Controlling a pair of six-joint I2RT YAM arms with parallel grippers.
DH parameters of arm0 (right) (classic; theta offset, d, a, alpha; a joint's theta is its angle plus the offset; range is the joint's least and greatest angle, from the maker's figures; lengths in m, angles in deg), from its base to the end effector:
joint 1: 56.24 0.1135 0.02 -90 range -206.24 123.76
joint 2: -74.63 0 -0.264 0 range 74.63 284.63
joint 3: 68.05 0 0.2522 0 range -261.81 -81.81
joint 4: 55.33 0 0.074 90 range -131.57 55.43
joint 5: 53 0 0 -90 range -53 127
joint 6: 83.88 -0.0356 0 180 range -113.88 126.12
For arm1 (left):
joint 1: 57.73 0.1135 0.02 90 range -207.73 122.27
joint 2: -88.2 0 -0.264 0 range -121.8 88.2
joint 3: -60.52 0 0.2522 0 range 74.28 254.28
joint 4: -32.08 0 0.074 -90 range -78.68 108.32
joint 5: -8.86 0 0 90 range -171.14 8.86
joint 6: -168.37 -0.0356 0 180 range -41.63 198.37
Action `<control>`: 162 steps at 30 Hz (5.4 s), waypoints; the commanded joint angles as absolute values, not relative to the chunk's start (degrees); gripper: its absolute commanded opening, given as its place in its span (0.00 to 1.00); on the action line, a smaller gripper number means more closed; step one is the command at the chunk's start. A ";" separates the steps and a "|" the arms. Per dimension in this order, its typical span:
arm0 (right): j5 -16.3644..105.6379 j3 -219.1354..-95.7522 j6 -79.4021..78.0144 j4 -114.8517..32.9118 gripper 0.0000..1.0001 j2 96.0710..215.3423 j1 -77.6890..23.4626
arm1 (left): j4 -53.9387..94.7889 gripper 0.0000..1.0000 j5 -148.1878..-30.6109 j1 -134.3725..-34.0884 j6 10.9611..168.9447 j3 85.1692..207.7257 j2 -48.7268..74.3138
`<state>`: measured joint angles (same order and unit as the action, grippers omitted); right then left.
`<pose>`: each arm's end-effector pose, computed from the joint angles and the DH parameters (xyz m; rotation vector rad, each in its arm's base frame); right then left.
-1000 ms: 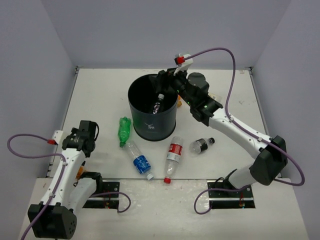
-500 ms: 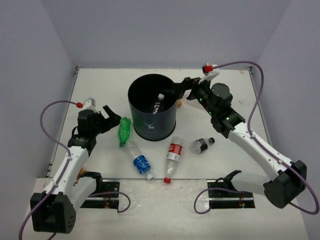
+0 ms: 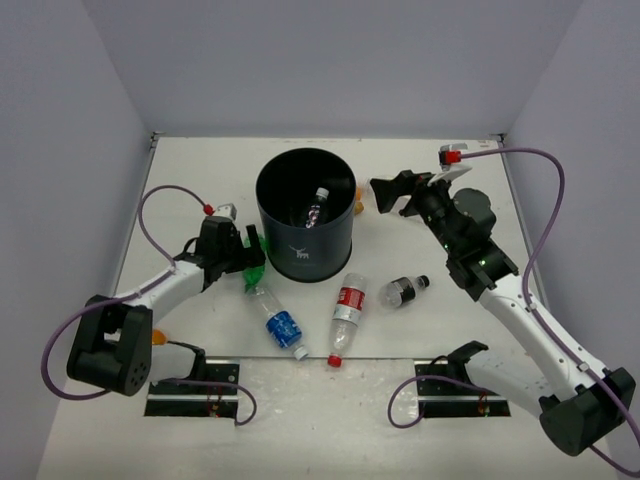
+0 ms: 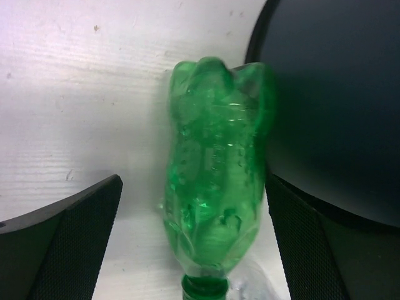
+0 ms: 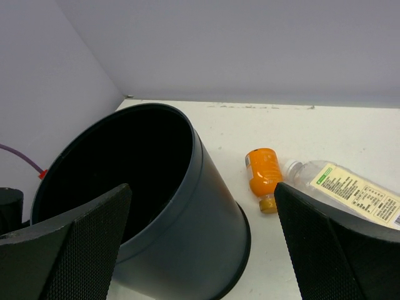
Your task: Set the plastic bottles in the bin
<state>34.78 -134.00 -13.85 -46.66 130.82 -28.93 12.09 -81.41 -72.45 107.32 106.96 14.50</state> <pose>0.2061 0.1049 0.3777 -0.0702 1.5837 0.6196 0.2364 -0.0623 0.1709 -0.2984 2.4083 -0.3586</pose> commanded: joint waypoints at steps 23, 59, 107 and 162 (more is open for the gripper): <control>33.22 -131.65 -16.46 -42.80 0.99 125.97 -30.05 | -0.49 0.28 -65.62 -75.22 106.28 130.07 26.96; 29.17 -126.89 -18.14 -41.74 0.99 117.87 -30.14 | -0.42 1.00 -57.80 -94.90 103.57 153.09 16.55; 32.88 -127.62 -21.29 -43.65 0.99 121.76 -31.19 | -40.27 1.00 -46.51 -26.33 154.45 110.61 26.02; 22.93 -124.52 -22.88 -43.96 0.99 117.43 -31.72 | -10.69 0.00 -73.05 -39.80 127.59 126.46 37.80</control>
